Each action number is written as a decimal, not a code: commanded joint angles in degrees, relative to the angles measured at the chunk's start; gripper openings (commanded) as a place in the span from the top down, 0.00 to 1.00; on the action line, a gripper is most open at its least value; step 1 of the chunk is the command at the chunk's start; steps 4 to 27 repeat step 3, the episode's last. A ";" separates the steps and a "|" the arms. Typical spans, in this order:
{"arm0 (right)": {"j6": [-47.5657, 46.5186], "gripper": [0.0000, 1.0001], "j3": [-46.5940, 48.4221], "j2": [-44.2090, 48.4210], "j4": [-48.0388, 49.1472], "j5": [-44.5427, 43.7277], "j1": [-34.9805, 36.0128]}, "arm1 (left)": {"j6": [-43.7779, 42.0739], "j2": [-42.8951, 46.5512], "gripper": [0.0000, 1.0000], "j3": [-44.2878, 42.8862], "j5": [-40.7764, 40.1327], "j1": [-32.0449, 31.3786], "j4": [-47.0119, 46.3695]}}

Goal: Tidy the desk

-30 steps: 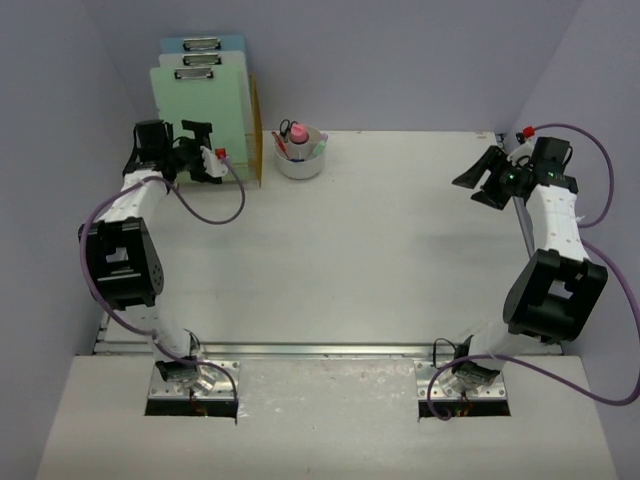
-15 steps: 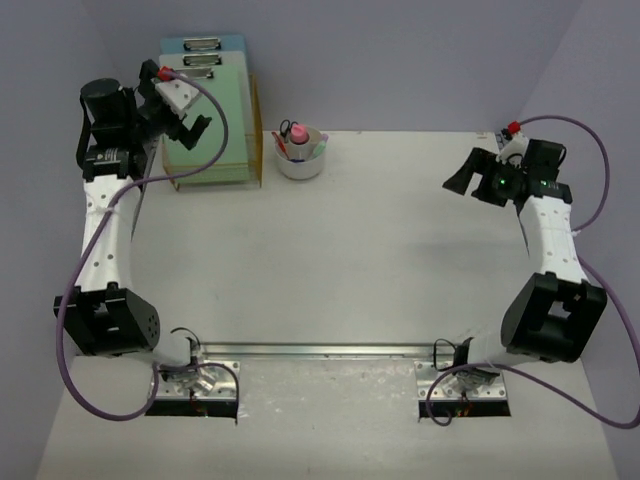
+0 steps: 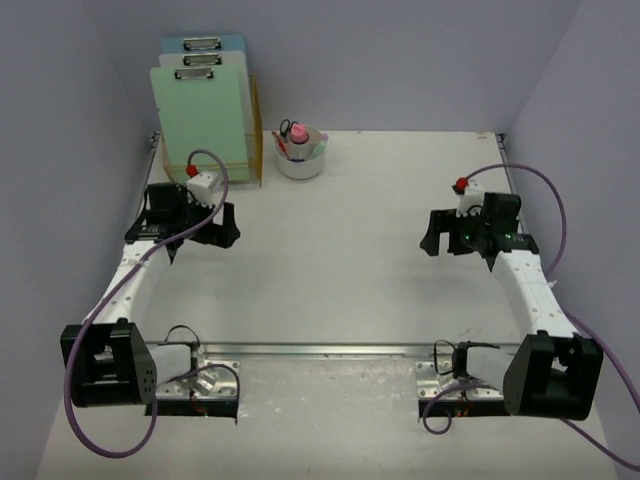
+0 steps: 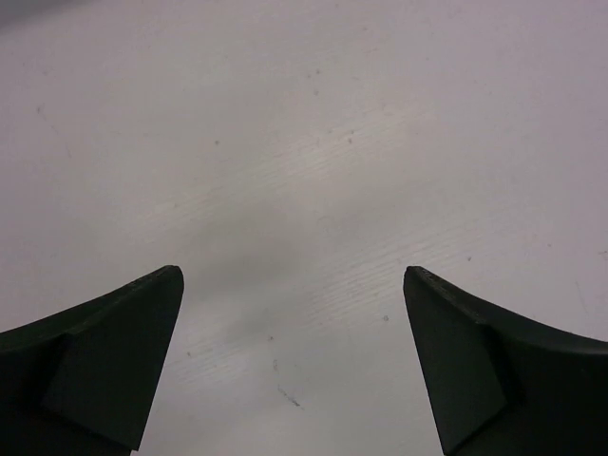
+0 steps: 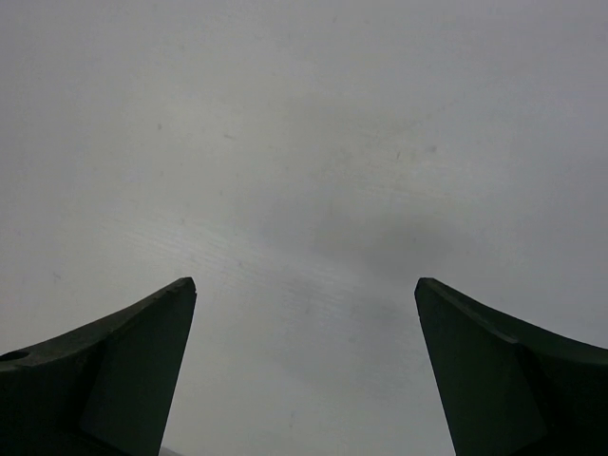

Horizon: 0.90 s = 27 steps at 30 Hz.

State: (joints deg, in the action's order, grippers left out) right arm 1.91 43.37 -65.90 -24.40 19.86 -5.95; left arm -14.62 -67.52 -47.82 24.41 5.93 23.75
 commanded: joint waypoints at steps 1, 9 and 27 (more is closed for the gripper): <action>-0.65 0.01 -5.64 6.54 4.28 -1.99 -0.17 | 2.83 4.95 0.00 2.35 -7.78 0.02 -8.79; -0.92 0.01 -7.59 8.27 4.72 -2.16 -0.11 | 3.16 6.13 0.00 3.10 -8.31 -0.09 -9.20; -0.92 0.01 -7.59 8.27 4.72 -2.16 -0.11 | 3.16 6.13 0.00 3.10 -8.31 -0.09 -9.20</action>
